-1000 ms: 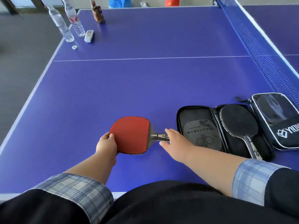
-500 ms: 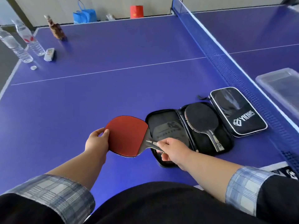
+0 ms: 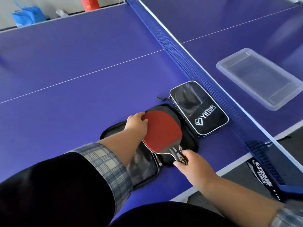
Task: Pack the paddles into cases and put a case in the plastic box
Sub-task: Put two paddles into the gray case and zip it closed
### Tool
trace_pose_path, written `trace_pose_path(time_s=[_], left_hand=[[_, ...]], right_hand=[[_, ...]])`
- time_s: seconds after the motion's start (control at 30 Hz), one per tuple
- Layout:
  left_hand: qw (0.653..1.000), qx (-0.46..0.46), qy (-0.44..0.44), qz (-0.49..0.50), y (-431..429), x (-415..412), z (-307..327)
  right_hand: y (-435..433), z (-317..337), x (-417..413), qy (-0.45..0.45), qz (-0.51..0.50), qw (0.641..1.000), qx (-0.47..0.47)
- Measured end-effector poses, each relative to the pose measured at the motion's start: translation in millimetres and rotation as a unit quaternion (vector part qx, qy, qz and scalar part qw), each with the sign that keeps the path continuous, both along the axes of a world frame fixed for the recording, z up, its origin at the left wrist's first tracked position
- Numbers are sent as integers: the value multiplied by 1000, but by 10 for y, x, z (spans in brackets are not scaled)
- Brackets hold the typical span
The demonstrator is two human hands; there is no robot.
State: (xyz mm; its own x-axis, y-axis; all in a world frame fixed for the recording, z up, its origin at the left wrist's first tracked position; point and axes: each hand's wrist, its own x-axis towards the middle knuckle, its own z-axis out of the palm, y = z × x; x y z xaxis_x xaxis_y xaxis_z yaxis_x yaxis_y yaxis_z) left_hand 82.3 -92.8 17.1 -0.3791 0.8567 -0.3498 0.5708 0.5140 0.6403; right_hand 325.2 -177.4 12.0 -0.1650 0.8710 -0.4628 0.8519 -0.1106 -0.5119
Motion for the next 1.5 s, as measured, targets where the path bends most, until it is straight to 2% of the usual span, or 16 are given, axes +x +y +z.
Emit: trace_pose_path(time_s=[0.17, 0.4, 0.63, 0.73, 0.83, 0.9, 0.97, 1.07, 1.17, 1.27, 1.37, 1.5], left_hand=[[998, -16, 46, -26, 465, 94, -227], [994, -46, 72, -68, 661, 95, -480], [977, -76, 165, -110, 576, 119, -492], [989, -41, 139, -37, 326, -11, -411], [979, -18, 142, 143, -157, -194, -306], [958, -62, 132, 248, -529, -280, -278], [935, -130, 83, 319, -866, -330, -302], [922, -191, -3, 337, -1207, -384, -360], [912, -194, -63, 356, -1378, -445, -397], [908, -246, -40, 336, -1505, -566, -473], [920, -280, -6, 275, -1676, -680, -530], [932, -272, 60, 233, -1860, -883, -529]], right_hand=[[462, -131, 72, 4, 18, 999, 41], [602, -346, 23, -23, 10, 999, 25], [631, -344, -1, -25, 24, 999, 1], [672, -303, -5, -21, 32, 999, -22], [761, -249, -73, -9, 35, 998, -47], [823, -243, -142, -18, 30, 997, -63], [861, -253, -206, -46, 33, 996, -75], [851, -294, -255, -79, 44, 993, -73], [810, -337, -300, -107, 43, 992, -50], [770, -348, -390, -109, 31, 993, -41], [669, -356, -523, -102, 23, 993, -45], [460, -370, -767, -90, 27, 994, -52]])
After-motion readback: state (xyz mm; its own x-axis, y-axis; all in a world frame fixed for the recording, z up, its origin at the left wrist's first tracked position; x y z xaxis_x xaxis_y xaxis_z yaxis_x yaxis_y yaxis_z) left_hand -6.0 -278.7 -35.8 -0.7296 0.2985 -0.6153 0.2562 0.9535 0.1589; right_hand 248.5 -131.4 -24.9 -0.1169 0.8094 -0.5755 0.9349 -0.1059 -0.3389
